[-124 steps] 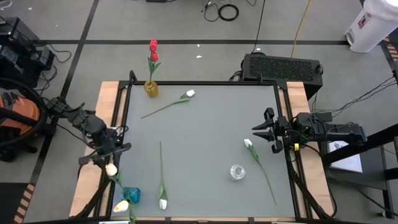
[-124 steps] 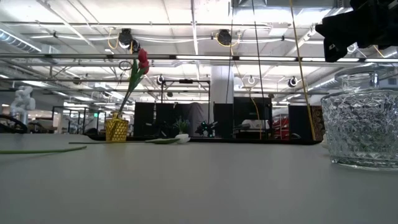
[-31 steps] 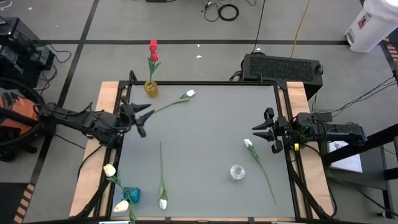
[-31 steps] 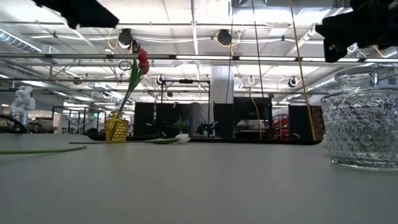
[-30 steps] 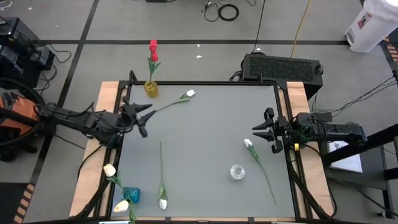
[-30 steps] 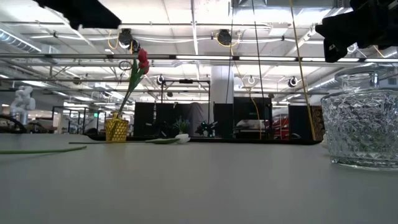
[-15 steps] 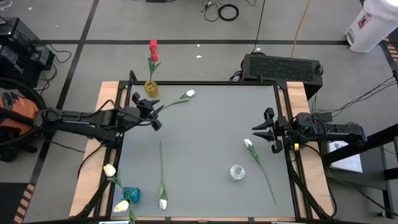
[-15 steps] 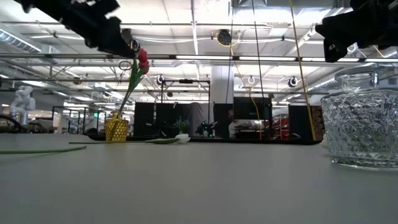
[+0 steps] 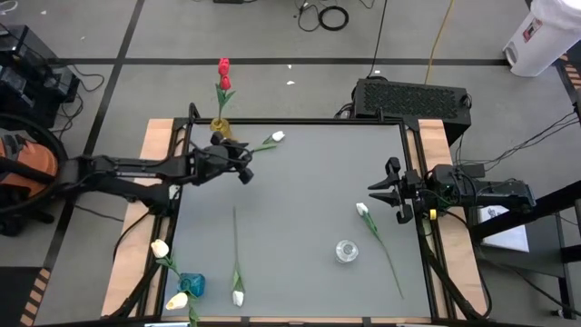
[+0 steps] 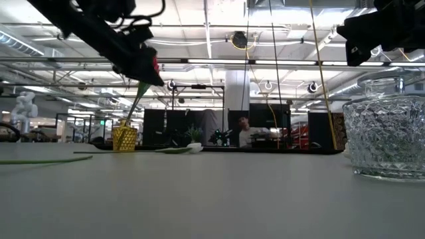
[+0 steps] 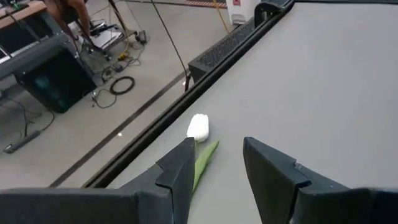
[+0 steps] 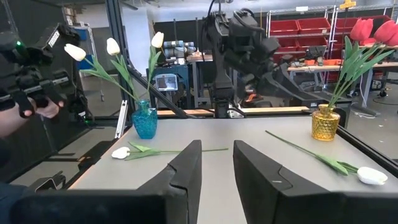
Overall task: Sort flowers into vase by color
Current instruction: Put the top white tulip into the transparent vase
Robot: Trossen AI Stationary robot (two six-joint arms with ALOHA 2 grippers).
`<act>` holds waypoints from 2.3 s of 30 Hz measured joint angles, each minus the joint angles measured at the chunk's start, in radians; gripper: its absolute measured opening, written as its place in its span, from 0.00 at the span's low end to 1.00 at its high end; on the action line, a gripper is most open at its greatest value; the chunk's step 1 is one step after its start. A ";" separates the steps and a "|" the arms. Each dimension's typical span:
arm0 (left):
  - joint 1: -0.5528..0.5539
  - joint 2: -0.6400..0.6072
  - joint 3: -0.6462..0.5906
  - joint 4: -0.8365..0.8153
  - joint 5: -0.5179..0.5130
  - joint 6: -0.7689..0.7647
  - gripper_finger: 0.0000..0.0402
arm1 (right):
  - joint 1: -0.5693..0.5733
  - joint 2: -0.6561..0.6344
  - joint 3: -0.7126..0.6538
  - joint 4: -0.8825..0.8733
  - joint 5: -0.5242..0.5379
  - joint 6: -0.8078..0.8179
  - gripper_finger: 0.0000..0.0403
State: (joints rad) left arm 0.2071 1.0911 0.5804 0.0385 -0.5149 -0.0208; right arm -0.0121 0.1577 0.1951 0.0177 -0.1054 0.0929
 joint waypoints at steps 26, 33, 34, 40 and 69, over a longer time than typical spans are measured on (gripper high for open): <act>0.188 0.115 0.000 -0.071 0.134 0.000 0.36 | 0.000 0.000 0.000 0.000 0.000 0.000 0.21; 0.213 0.115 0.000 -0.079 0.242 0.000 0.36 | 0.000 0.000 0.000 0.000 0.000 0.000 0.21; 0.213 0.115 0.000 -0.075 0.251 -0.002 0.36 | 0.000 0.000 0.000 0.000 0.000 0.000 0.21; 0.212 0.115 0.000 -0.065 0.304 -0.079 0.36 | 0.000 0.000 0.000 0.000 0.000 0.000 0.21; 0.251 0.459 0.250 -0.315 0.246 -0.052 0.36 | 0.000 0.000 -0.002 0.000 0.000 0.000 0.21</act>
State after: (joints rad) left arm 0.4580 1.5501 0.8308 -0.2767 -0.2693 -0.0733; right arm -0.0123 0.1575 0.1932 0.0177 -0.1052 0.0929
